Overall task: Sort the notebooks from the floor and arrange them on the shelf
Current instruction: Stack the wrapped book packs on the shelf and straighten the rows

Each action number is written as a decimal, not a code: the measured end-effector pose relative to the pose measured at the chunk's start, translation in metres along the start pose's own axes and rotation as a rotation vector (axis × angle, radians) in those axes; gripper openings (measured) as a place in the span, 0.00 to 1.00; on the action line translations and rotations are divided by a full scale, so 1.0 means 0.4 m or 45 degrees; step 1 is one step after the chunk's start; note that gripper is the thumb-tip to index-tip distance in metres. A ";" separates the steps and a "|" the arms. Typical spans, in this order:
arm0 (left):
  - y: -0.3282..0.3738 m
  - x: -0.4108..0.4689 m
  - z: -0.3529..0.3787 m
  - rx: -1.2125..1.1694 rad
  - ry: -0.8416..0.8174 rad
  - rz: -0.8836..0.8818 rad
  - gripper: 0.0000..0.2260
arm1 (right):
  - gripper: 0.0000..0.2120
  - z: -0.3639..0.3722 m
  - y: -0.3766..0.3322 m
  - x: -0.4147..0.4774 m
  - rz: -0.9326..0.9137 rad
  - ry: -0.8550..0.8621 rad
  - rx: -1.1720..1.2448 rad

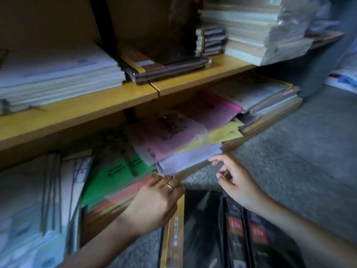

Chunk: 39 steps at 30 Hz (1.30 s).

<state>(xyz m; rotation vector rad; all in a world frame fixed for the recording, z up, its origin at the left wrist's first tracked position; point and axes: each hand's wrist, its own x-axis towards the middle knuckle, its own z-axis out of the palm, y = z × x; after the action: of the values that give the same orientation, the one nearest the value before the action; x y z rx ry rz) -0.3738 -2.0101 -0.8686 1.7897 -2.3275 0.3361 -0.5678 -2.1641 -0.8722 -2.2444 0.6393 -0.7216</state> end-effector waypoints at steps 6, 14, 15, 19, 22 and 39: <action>0.111 -0.115 0.166 -0.528 -0.515 -0.536 0.17 | 0.19 0.058 0.092 -0.163 0.336 -0.250 0.004; 0.222 -0.140 0.251 -0.658 -0.642 -1.197 0.43 | 0.17 0.109 0.121 -0.257 0.436 -0.606 -0.201; 0.223 -0.136 0.254 -0.693 -0.637 -1.239 0.44 | 0.16 0.112 0.123 -0.262 0.409 -0.642 -0.257; 0.188 -0.126 0.271 -0.745 -0.648 -1.283 0.50 | 0.14 0.125 0.129 -0.281 0.336 -0.690 -0.396; 0.170 -0.112 0.269 -0.809 -0.672 -1.326 0.54 | 0.13 0.125 0.131 -0.282 0.308 -0.703 -0.422; 0.119 -0.052 0.211 -1.960 -0.228 -1.662 0.26 | 0.15 0.117 0.158 -0.297 0.214 -0.675 -0.439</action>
<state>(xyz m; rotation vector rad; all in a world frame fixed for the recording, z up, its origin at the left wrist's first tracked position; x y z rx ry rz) -0.4152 -2.0034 -0.9584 1.7287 -0.4108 -1.3444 -0.6383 -2.1105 -0.9835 -2.5054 0.7076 0.0862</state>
